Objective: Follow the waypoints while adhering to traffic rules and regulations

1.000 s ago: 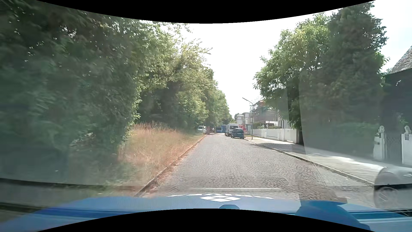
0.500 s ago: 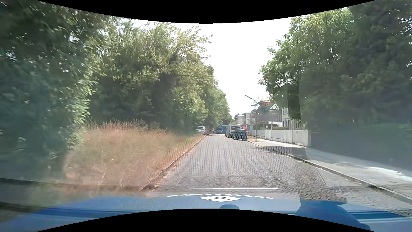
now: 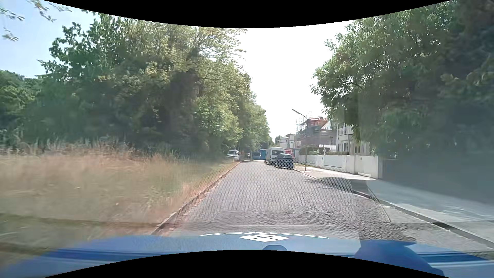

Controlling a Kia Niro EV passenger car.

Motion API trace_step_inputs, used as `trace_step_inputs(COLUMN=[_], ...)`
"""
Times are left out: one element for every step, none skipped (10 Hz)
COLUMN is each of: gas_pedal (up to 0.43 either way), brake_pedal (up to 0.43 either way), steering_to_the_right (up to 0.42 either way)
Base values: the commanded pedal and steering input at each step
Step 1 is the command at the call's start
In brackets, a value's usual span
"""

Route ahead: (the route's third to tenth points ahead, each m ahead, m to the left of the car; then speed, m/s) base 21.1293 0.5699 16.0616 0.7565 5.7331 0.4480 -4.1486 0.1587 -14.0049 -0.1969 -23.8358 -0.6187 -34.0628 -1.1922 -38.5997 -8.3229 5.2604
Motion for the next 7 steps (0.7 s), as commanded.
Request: trace_step_inputs(gas_pedal=[0.118, 0.118, 0.118, 0.118, 0.130, 0.130, 0.130], brake_pedal=[0.000, 0.000, 0.000, 0.000, 0.000, 0.000, 0.000], steering_to_the_right=[0.125, 0.132, 0.133, 0.134, 0.134, 0.134, 0.134])
